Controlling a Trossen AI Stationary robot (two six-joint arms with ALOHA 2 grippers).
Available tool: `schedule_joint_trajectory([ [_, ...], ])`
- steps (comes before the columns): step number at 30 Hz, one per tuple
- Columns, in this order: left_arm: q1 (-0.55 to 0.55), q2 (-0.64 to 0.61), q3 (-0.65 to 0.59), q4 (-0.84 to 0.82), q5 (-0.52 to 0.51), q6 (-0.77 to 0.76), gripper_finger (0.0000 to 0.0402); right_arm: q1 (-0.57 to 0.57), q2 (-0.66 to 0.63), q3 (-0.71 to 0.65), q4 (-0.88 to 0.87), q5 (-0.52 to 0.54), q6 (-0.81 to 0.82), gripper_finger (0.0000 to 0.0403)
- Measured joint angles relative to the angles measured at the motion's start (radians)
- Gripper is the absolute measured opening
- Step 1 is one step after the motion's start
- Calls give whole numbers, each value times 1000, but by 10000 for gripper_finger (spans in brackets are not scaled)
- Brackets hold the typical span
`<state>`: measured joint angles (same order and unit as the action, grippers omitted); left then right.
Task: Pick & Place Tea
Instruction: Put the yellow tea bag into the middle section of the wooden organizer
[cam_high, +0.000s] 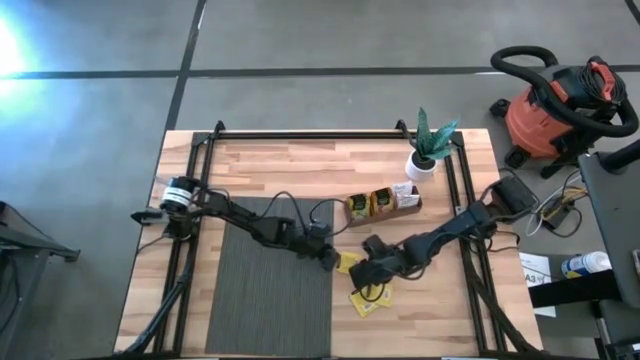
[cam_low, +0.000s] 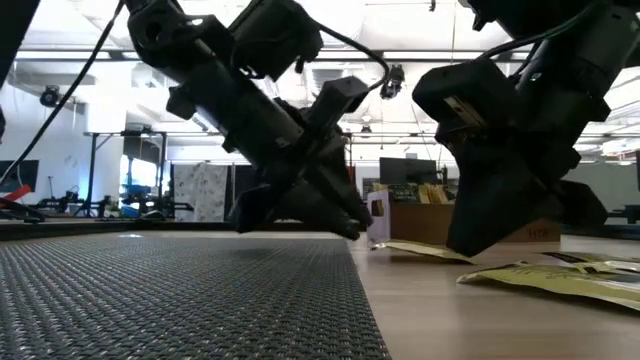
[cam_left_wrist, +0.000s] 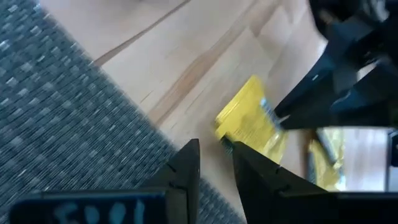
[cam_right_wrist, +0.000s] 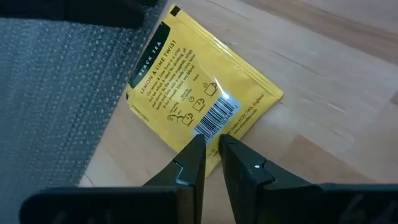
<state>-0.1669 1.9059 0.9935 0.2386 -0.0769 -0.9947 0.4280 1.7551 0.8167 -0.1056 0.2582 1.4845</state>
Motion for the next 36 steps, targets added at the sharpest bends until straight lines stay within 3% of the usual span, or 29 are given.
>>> schedule_joint_trajectory([
  [11,0,76,71,-1,62,9,90,-27,3,-2,42,-9,-3,54],
  [25,3,40,68,-100,78,57,90,-27,3,-3,36,-5,-3,54],
  [36,0,42,66,-25,119,57,90,-27,3,-4,38,-4,-3,54],
])
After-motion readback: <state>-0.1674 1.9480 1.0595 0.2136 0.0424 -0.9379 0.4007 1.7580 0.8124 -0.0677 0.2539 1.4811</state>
